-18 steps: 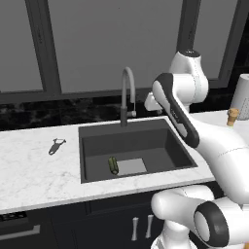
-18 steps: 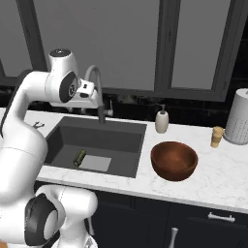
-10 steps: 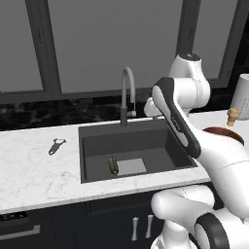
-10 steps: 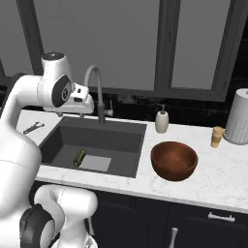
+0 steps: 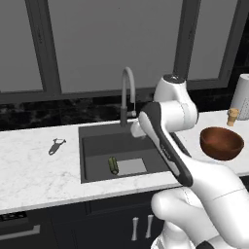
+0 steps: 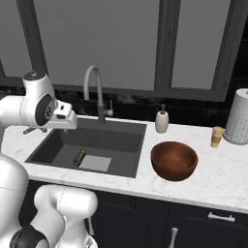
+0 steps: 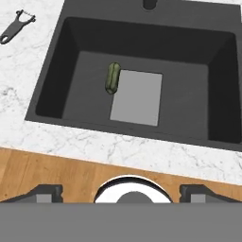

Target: Pick the cucumber from the sink and place it in the bowl. Then pick the bowl and place it in the microwave. Then close the microwave door and press the start button.

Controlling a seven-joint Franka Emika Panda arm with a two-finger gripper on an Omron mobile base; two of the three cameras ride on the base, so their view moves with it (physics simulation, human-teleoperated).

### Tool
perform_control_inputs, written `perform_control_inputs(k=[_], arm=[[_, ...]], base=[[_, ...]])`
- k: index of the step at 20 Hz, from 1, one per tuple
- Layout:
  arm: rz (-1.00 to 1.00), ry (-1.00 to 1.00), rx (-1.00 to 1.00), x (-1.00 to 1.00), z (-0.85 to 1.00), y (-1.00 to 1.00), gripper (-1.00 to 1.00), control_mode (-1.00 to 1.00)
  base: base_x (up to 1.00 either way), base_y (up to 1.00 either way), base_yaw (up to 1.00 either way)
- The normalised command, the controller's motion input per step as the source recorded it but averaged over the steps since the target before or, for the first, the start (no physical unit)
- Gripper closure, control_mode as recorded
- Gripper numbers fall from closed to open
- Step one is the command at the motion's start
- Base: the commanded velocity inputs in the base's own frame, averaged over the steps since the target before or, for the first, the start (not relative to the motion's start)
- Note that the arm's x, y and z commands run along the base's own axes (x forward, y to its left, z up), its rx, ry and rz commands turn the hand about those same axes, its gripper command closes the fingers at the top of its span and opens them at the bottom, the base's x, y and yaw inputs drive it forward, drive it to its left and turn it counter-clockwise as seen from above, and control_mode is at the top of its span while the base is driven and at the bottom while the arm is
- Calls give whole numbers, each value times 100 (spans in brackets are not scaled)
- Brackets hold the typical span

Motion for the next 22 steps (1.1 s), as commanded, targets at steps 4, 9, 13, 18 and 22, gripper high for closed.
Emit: perform_control_inputs(k=[4, 9, 13, 18, 22], arm=[[-1, 5, 0, 21, -52, 52, -100, -100], [-4, 5, 0, 48, -58, 38, -100, -100], [-4, 8, -3, 56, -54, 29, -100, -100], [-6, 1, -1, 39, -41, 5, -100, -100], [-6, 0, 0, 45, -45, 0, -100, -100]], base=[[0, 0, 0], [0, 0, 0], [0, 0, 0], [0, 0, 0], [0, 0, 0]])
